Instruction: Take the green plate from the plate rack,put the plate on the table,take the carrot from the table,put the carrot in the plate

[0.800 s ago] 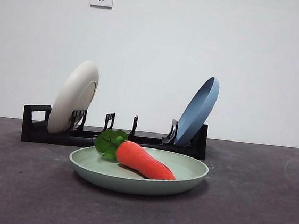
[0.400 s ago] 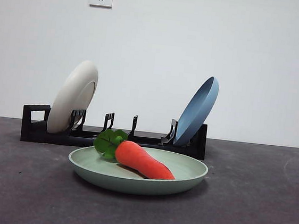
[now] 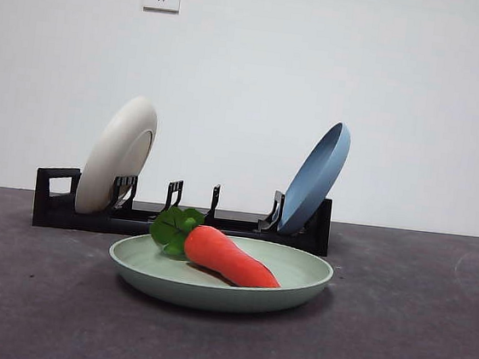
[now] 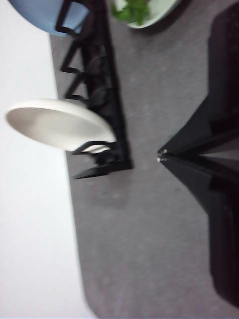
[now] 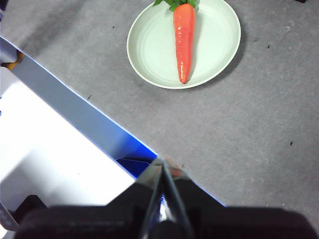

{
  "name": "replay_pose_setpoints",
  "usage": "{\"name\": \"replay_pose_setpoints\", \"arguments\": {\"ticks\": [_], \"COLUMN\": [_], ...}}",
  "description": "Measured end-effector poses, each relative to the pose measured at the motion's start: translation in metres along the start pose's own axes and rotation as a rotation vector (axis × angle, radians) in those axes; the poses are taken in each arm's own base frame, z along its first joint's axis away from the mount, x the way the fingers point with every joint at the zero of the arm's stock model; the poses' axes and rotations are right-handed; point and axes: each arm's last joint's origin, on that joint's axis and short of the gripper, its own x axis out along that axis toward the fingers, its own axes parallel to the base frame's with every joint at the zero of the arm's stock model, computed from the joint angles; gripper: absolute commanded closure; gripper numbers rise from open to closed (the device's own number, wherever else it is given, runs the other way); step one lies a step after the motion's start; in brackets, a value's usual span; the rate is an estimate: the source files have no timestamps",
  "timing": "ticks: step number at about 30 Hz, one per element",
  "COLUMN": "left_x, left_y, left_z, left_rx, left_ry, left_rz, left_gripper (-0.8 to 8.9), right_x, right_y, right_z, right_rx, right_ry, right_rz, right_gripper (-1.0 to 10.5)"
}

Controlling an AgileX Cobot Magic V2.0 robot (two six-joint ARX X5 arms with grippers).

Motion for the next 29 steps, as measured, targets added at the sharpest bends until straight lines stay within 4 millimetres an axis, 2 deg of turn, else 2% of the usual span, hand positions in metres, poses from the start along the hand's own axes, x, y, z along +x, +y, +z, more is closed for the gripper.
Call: {"name": "replay_pose_setpoints", "arguments": {"ticks": [29], "left_x": [-0.0003], "left_y": [-0.0003], "left_z": [-0.0023], "left_rx": [-0.011], "left_ry": [0.022], "left_rz": [-0.004], "left_gripper": [8.17], "right_x": [0.0], "right_y": [-0.0003], "right_z": [0.0001], "right_rx": [-0.005], "right_ry": [-0.002], "right_rz": [-0.007], "right_gripper": [9.4]}}
